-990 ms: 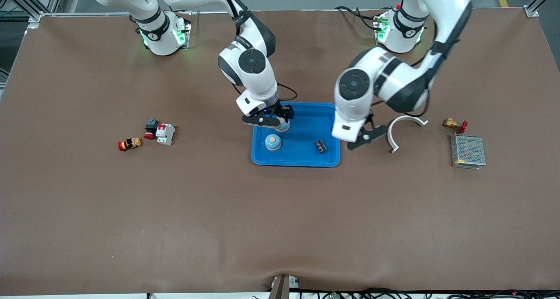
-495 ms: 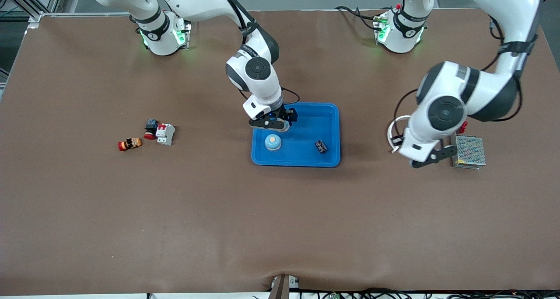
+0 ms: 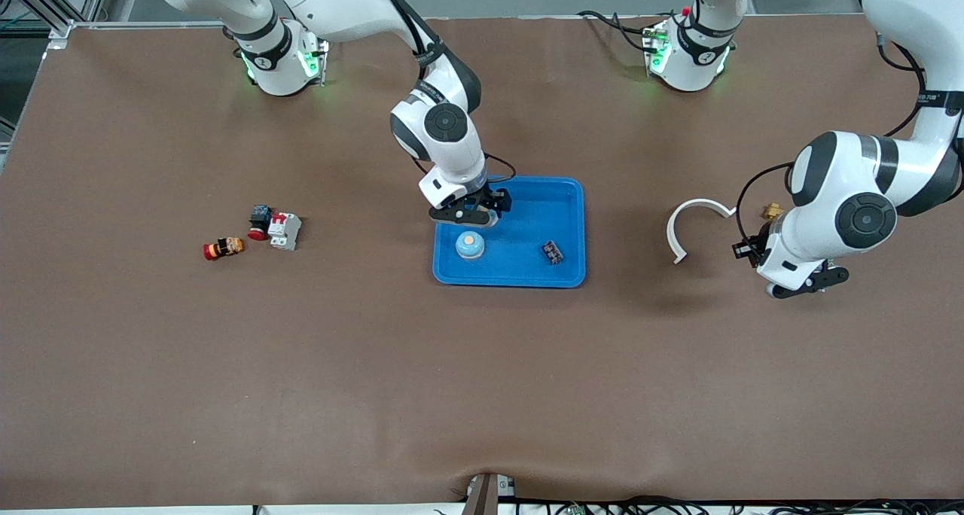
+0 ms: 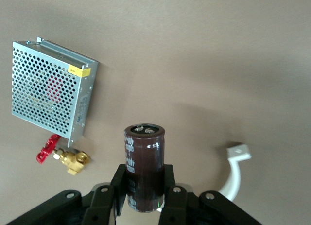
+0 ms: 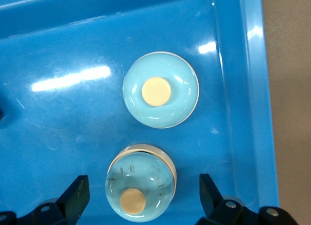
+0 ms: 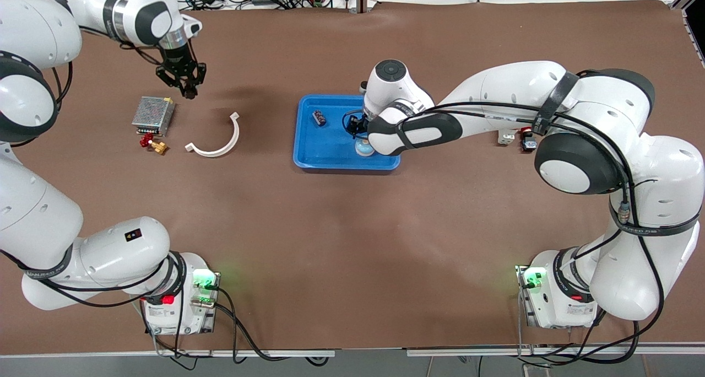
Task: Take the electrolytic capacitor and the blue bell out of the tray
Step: 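Carry the capacitor beside the metal box with the left gripper, then release the capacitor with the left gripper while the right gripper grips a bell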
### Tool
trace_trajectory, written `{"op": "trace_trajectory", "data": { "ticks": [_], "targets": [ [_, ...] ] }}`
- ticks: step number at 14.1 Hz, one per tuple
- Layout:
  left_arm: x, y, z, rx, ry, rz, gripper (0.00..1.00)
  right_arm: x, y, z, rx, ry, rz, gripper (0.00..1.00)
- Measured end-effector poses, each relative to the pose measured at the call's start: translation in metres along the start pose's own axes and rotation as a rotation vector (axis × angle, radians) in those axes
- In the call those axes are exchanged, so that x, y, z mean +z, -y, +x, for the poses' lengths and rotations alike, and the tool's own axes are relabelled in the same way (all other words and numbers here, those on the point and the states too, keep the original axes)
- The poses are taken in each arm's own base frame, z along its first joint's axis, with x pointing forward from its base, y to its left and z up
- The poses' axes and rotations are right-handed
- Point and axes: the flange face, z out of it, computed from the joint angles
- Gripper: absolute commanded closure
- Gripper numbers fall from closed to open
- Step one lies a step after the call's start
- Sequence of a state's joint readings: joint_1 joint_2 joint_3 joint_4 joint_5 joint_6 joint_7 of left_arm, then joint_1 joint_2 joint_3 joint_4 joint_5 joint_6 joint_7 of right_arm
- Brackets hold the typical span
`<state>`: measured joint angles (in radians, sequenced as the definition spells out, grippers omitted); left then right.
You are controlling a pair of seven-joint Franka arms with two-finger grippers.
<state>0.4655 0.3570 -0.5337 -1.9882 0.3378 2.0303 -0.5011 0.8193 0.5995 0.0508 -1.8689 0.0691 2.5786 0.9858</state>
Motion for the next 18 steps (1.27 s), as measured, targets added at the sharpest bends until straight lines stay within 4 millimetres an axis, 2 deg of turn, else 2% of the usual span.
{"op": "trace_trajectory", "data": {
  "ticks": [7,13,14,15,16,17,18],
  "targets": [
    [0.080,0.024,-0.013,0.044,-0.020,0.004,1.00,0.009,0.006,-0.010,-0.019,0.006,-0.007,0.00],
    [0.111,0.025,-0.015,0.067,0.003,-0.006,0.98,0.015,0.007,-0.011,-0.024,0.008,-0.012,0.00],
    [0.115,0.028,-0.015,0.073,0.003,0.000,0.95,0.016,0.008,-0.011,-0.024,0.008,-0.012,0.09],
    [0.119,0.030,-0.014,0.077,0.003,0.003,0.85,0.017,0.008,-0.010,-0.025,0.007,-0.013,0.20],
    [0.121,0.032,-0.013,0.076,0.004,0.002,0.71,0.017,0.008,-0.010,-0.025,0.006,-0.013,0.31],
    [0.121,0.033,-0.013,0.075,0.004,0.000,0.58,0.017,0.008,-0.010,-0.026,0.006,-0.013,0.38],
    [0.121,0.033,-0.013,0.075,0.004,0.000,0.34,0.017,0.008,-0.010,-0.026,0.006,-0.013,0.47]
  ]
}}
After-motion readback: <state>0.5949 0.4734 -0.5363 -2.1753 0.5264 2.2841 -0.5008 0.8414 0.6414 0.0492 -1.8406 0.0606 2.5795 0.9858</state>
